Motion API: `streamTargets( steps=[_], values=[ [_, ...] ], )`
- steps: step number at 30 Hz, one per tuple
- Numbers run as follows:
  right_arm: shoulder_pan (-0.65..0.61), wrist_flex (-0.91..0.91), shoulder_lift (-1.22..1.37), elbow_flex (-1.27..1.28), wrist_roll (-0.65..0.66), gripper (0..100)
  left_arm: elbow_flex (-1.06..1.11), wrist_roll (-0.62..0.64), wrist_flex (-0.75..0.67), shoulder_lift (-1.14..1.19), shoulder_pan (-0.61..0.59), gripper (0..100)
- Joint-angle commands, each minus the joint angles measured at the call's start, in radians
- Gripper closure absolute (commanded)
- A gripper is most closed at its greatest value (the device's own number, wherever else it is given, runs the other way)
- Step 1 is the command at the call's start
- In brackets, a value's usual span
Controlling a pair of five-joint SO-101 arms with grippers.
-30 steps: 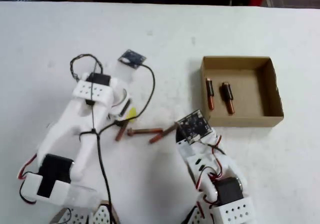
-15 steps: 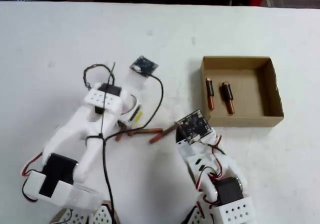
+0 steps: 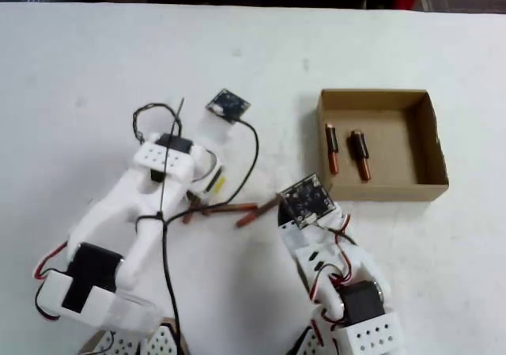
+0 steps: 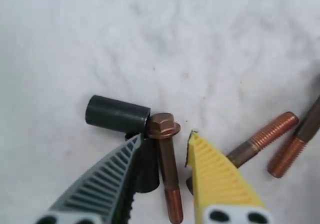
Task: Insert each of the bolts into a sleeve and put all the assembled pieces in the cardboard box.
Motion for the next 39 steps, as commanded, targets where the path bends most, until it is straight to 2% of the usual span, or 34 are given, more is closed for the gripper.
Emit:
streamTargets(
  steps=[1,24,28,39],
  values=[
    [0.005,-0.027,-0.012,-0.015,-0.006,98.1,-0.003,0.002,-0.026,-0.004,0.002,83],
    [0.005,-0.024,-0.012,-0.012,-0.006,98.1,0.052,0.003,-0.061,-0.004,-0.010,83],
    [0.005,-0.025,-0.012,-0.012,-0.006,98.1,0.061,0.002,-0.057,0.054,-0.008,83],
    [0.005,-0.025,-0.012,-0.012,-0.006,98.1,-0.127,0.003,0.011,0.237,-0.074,84]
  ],
)
